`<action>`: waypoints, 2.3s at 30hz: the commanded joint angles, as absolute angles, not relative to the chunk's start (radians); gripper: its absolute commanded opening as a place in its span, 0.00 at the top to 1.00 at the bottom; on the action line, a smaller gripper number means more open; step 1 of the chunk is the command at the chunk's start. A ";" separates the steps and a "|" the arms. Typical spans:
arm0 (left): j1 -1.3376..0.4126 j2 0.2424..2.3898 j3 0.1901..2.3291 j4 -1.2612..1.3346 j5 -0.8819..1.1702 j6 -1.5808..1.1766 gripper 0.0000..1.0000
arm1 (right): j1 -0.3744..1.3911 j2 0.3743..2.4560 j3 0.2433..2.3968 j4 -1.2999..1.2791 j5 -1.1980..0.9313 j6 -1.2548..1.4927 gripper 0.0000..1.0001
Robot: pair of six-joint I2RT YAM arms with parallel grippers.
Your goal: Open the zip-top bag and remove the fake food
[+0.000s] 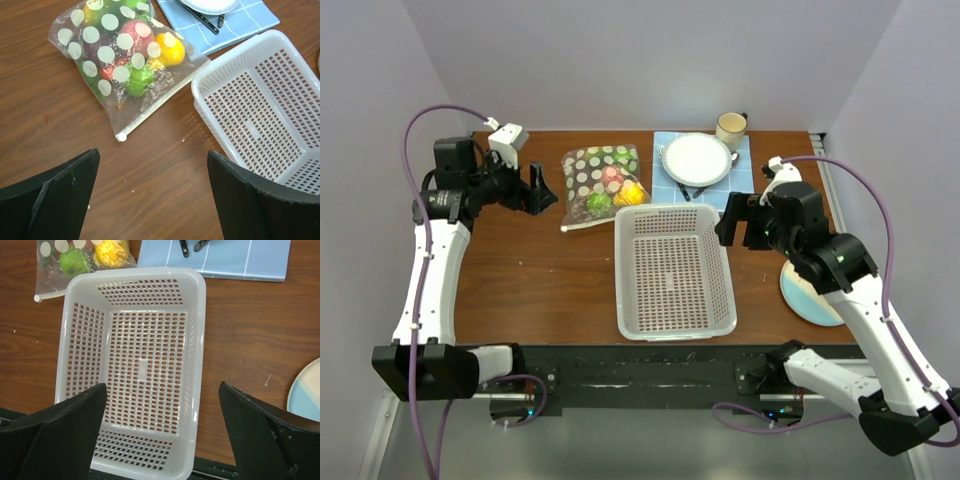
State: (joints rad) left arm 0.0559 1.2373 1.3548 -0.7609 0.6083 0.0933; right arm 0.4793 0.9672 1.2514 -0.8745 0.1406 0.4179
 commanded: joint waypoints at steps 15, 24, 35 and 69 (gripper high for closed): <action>-0.233 1.410 0.933 -0.020 -0.043 0.436 0.02 | 0.554 0.962 1.236 -0.870 0.258 0.388 0.01; -0.233 1.469 0.873 0.037 -0.006 0.407 0.02 | 0.561 0.977 1.215 -0.844 0.264 0.396 0.04; -0.233 1.552 0.813 0.092 0.044 0.410 0.03 | 0.566 0.996 1.220 -0.830 0.270 0.390 0.04; -0.247 1.287 0.925 -0.062 0.080 0.405 1.00 | 0.663 1.100 1.209 -0.709 0.232 0.370 0.21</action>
